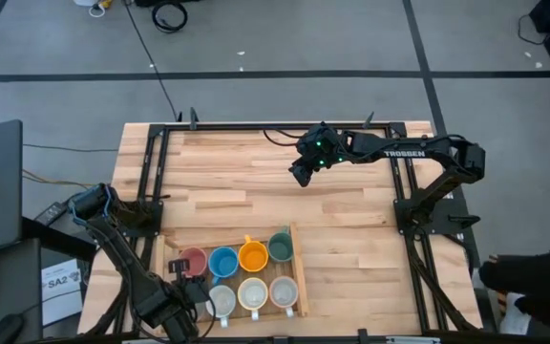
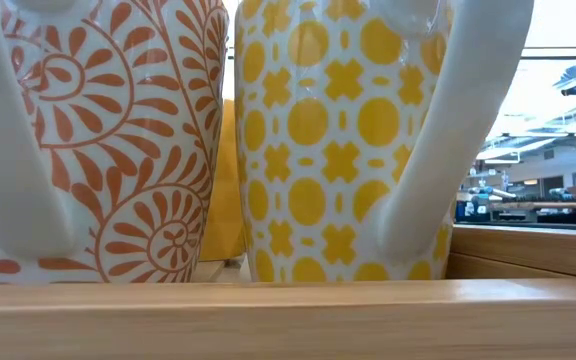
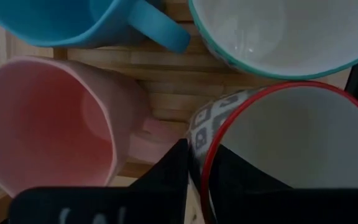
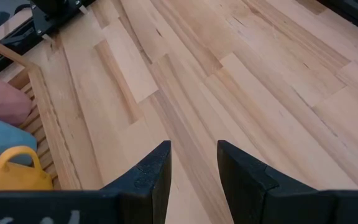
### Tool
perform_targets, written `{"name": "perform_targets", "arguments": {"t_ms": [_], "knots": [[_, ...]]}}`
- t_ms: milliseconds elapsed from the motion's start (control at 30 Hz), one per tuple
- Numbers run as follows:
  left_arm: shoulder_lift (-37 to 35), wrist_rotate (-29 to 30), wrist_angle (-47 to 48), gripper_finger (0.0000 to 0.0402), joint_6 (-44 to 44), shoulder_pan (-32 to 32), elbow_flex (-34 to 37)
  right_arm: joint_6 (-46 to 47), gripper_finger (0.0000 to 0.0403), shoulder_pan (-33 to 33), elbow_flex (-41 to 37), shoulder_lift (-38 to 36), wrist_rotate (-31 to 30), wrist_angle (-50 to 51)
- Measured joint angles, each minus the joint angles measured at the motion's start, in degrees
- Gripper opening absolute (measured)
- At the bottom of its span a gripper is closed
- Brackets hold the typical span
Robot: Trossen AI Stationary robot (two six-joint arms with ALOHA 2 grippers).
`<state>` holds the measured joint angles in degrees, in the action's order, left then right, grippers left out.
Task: Place coffee mugs
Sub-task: Put the gray mug on the shelf
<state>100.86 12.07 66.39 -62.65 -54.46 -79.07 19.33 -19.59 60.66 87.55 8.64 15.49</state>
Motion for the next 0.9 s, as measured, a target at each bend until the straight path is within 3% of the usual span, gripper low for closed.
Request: {"name": "perform_targets", "arguments": {"t_ms": [500, 900], "knots": [[0.0, 0.2, 0.0, 0.0068, 0.2, 0.0, 0.0, 0.0, 0.0135, 0.0, 0.0, 0.0, 0.0, 0.0], [0.0, 0.0, 0.1, 0.0170, 0.1, 0.0, 0.0, 0.0, 0.0135, 0.0, 0.0, 0.0, 0.0, 0.0]]}}
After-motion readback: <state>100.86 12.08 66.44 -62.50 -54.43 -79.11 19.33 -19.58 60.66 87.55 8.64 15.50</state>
